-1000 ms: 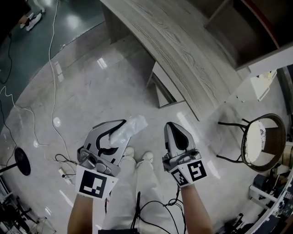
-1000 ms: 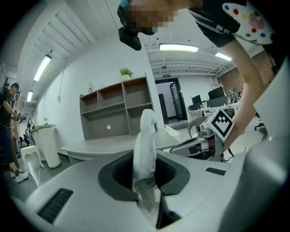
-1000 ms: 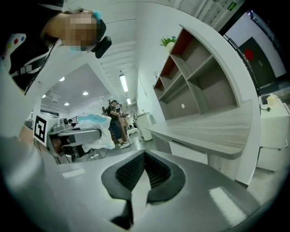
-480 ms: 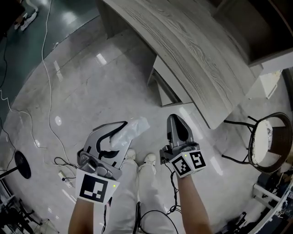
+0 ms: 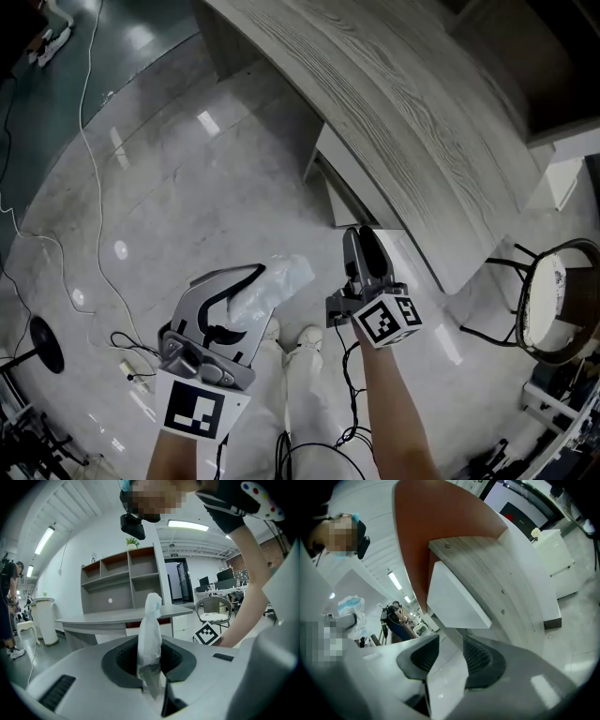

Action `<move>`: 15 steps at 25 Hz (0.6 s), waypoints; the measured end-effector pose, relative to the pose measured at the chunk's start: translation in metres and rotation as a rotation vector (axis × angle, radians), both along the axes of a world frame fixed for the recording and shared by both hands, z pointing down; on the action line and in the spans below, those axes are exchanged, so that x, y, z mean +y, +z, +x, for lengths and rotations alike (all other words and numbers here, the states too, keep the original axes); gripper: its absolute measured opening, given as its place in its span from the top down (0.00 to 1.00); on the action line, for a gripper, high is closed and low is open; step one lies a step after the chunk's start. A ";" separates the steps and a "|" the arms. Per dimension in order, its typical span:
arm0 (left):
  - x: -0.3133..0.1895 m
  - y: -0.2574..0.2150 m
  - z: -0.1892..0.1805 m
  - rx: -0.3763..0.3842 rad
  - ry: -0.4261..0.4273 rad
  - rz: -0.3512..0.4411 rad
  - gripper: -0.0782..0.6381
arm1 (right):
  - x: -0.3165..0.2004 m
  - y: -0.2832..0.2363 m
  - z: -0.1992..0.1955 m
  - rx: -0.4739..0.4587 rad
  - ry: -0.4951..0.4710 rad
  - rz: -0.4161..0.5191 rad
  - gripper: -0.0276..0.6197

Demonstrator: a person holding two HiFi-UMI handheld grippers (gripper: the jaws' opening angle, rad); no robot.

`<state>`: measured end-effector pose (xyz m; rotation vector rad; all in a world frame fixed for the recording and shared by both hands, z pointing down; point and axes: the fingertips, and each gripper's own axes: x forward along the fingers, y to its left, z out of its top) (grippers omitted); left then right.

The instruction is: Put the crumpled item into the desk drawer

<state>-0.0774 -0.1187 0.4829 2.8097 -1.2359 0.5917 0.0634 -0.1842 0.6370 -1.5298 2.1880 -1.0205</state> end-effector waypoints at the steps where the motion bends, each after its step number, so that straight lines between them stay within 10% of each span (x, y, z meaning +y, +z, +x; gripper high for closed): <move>1: -0.002 0.000 0.000 0.002 -0.001 0.001 0.80 | -0.004 0.004 0.002 -0.007 0.008 -0.003 0.71; 15: -0.016 0.016 -0.006 0.019 -0.019 -0.046 0.80 | -0.040 0.028 0.013 -0.095 0.102 0.025 0.65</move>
